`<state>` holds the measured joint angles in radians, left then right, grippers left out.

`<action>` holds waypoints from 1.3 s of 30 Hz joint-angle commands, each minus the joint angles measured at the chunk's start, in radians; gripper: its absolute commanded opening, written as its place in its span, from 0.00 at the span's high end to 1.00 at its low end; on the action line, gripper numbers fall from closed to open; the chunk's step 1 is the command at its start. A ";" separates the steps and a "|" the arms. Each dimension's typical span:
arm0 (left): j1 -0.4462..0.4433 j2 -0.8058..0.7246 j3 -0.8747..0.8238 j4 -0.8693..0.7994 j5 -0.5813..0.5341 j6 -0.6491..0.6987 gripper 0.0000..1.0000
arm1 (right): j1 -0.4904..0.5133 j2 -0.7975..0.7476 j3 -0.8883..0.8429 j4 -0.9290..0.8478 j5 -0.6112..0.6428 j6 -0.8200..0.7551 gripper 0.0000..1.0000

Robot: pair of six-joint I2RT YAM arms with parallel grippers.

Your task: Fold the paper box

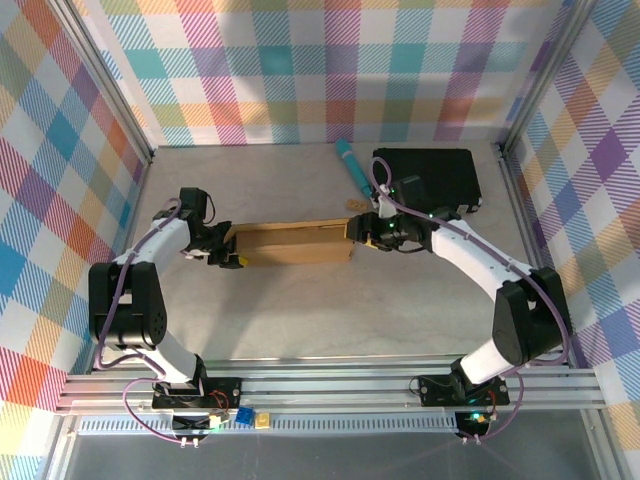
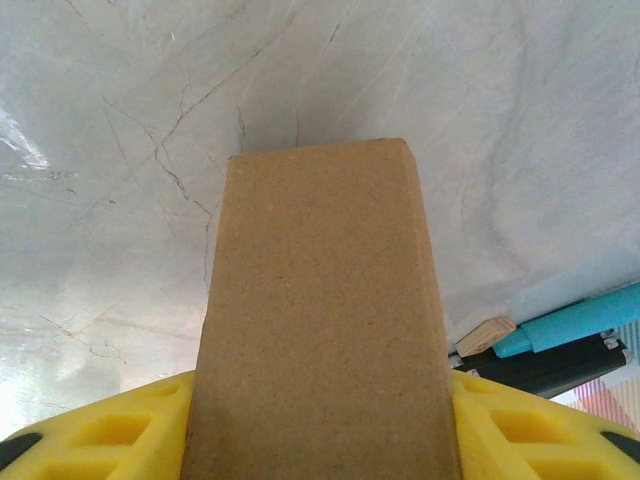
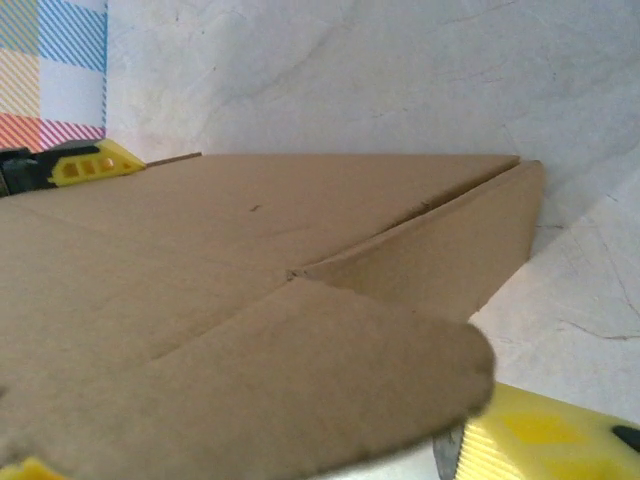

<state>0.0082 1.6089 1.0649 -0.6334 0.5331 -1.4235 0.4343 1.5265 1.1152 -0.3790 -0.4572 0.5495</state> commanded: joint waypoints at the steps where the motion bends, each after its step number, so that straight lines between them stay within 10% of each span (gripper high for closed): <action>1: 0.013 0.022 0.021 -0.032 -0.074 0.012 0.65 | 0.001 0.020 0.042 0.041 -0.018 0.013 0.49; 23: 0.015 0.043 0.032 -0.028 -0.071 -0.006 0.66 | 0.011 0.059 0.077 0.003 0.016 -0.003 0.93; 31: 0.024 0.069 0.092 -0.153 -0.084 -0.028 0.73 | 0.009 0.034 0.198 -0.178 0.060 -0.115 0.54; 39: 0.029 0.080 0.118 -0.198 -0.096 -0.034 0.74 | -0.023 -0.009 0.313 -0.288 0.099 -0.244 0.53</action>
<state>0.0231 1.6737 1.1641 -0.7406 0.5217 -1.4540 0.4202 1.5475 1.3682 -0.5903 -0.3874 0.4030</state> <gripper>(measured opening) 0.522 0.478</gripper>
